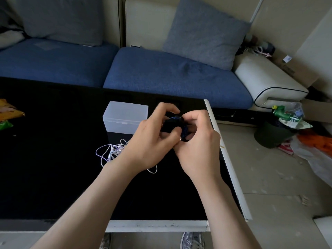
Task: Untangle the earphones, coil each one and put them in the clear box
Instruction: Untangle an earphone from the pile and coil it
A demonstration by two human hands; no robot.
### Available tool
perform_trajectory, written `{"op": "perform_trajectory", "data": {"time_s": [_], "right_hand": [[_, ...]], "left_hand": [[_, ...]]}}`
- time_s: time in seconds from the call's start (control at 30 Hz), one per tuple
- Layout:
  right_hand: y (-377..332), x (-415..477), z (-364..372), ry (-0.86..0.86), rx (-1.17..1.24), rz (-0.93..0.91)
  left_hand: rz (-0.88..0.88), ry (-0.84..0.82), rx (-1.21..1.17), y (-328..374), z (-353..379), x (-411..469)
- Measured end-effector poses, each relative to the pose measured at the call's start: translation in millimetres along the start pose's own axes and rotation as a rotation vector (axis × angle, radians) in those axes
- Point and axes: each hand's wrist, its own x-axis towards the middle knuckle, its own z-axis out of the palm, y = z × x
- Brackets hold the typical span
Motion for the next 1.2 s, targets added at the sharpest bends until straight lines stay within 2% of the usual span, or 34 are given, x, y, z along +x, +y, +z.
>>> {"op": "perform_trajectory", "data": {"time_s": [0.17, 0.43, 0.6, 0.73, 0.9, 1.03, 1.2], "right_hand": [[3, 4, 0, 0.013, -0.033, 0.069], [1, 6, 1, 0.068, 0.032, 0.095], [0, 9, 0, 0.152, 0.275, 0.297], [-1, 11, -1, 0.098, 0.516, 0.475], [-6, 12, -1, -0.007, 0.876, 0.576], [-7, 13, 1, -0.023, 0.995, 0.609], [-4, 16, 3, -0.002, 1.03, 0.624]], "left_hand": [[-0.151, -0.018, -0.216, -6, -3, 4], [-0.142, 0.054, -0.094, -6, 0, 5], [-0.219, 0.122, -0.403, -3, -1, 5], [-0.24, 0.09, -0.474, -7, 0, 5], [-0.271, 0.208, -0.449, -6, 0, 6], [-0.388, 0.269, -0.602, -5, 1, 7], [-0.464, 0.176, -0.814, -10, 0, 10]]}}
